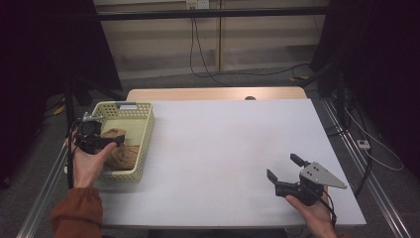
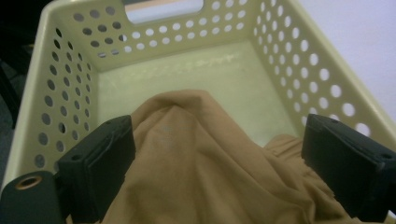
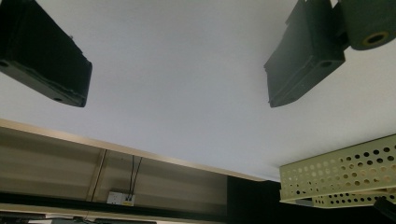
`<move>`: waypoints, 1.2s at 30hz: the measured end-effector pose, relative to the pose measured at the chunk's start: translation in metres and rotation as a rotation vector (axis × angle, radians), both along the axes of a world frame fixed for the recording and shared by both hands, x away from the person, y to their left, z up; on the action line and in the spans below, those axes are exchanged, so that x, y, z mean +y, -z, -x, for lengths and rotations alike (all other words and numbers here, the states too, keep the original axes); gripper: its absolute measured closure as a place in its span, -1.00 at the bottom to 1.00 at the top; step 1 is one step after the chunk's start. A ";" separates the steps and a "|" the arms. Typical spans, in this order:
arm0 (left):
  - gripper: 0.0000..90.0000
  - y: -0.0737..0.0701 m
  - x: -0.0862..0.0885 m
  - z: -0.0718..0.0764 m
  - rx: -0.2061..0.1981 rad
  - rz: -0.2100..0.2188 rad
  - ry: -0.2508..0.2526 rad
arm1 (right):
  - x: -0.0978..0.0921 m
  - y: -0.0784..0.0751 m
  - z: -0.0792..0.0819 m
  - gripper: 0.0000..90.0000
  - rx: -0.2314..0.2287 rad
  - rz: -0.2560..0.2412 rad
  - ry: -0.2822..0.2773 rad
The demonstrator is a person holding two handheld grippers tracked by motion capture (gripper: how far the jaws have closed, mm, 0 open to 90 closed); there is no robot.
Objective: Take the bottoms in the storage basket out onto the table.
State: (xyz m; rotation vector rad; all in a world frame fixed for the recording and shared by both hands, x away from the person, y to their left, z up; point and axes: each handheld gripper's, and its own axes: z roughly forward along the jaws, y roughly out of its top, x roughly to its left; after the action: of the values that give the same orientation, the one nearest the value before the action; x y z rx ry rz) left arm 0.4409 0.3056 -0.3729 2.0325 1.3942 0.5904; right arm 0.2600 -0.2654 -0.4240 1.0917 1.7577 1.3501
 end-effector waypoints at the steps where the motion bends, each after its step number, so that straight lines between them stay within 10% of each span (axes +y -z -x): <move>1: -0.78 0.002 -0.001 -0.002 0.018 -0.002 0.000 | 0.000 0.000 0.000 -0.85 0.001 0.000 0.001; 11: -0.69 0.010 -0.002 -0.012 0.134 -0.058 -0.012 | 0.000 0.000 0.000 -0.85 0.000 -0.002 0.001; 17: -0.72 0.004 -0.003 -0.017 0.092 -0.034 -0.028 | 0.000 0.000 -0.001 -0.85 0.002 0.003 -0.004; 36: -0.64 0.042 -0.006 -0.049 0.295 -0.102 -0.079 | -0.001 0.000 -0.001 -0.85 0.005 -0.005 0.003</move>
State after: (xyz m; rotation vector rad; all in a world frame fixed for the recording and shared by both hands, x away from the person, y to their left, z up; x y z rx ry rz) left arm 0.4896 0.2994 -0.4151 2.2237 1.6501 0.4131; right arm 0.2609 -0.2660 -0.4243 1.1005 1.7562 1.3526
